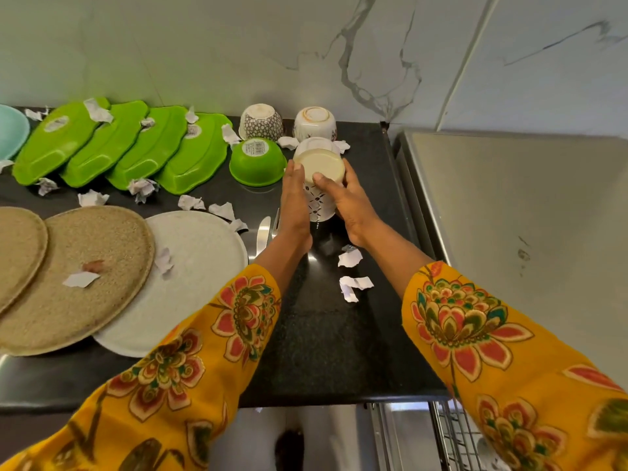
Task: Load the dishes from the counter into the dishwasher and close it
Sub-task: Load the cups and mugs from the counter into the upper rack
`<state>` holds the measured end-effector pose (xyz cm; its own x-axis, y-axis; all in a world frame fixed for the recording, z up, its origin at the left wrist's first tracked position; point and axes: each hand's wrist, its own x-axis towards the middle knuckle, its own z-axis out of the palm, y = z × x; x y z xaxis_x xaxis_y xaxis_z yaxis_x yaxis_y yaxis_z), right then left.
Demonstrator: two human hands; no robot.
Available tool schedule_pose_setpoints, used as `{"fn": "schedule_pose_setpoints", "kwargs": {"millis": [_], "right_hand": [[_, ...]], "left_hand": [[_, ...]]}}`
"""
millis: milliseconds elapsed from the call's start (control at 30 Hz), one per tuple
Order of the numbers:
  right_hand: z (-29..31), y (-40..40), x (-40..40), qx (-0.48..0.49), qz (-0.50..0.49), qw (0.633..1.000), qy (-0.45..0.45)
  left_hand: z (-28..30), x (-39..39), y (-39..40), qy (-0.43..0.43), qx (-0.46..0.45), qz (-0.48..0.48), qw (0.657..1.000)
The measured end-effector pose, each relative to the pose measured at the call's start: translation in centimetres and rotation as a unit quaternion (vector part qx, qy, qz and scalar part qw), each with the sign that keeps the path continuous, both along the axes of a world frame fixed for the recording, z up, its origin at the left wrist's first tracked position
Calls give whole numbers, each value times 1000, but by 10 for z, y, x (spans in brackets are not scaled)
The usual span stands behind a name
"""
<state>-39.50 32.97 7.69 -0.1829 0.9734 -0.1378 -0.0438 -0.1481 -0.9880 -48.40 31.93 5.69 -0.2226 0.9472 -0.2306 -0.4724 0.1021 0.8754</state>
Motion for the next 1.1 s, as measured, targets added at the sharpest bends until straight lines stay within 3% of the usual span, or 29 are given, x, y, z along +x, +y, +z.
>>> {"fn": "schedule_pose_setpoints", "kwargs": {"millis": [567, 1100], "right_hand": [[3, -38, 45, 20, -2, 1000, -4], [26, -180, 179, 89, -75, 990, -83]], "left_hand": [[8, 38, -30, 16, 17, 9, 1000], [45, 175, -174, 14, 14, -41, 999]]}}
